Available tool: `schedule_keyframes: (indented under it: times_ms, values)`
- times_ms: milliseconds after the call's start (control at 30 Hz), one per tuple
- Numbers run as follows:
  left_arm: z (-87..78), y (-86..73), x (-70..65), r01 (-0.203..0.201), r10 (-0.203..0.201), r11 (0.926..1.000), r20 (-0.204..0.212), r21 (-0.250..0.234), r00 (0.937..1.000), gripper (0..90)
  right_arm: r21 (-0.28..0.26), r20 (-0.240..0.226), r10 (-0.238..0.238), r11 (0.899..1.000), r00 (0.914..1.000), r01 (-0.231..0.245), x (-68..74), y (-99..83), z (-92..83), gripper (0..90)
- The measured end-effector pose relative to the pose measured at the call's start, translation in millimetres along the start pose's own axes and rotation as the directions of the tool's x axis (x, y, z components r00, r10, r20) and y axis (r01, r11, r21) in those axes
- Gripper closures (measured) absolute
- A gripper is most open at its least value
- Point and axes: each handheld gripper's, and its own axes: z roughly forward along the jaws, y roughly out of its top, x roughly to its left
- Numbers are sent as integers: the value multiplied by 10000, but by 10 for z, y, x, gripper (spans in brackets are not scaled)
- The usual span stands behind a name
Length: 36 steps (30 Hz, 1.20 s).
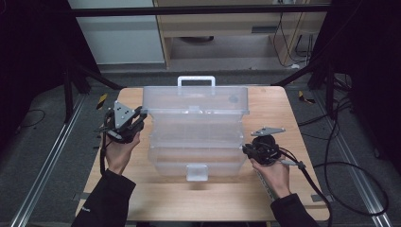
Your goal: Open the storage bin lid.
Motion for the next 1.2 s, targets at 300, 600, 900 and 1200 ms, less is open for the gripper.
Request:
schedule_keyframes:
  times_ms: [300,600,900,1200]
  values:
    - [33,38,22,-33,33,10000,-64,81,10000,780,13,15,-9,10000,10000,9,0,1,0,794]
    - [66,73,37,28,-25,9999,-160,134,9999,790,26,21,-2,10000,10000,2,1,1,1,794]
    - [102,119,49,-59,65,9997,-265,233,9996,801,35,13,4,10000,10000,-4,-1,3,3,792]
    - [149,173,70,-137,148,9994,-350,315,9993,815,55,6,22,10000,10000,-22,-3,5,10,788]
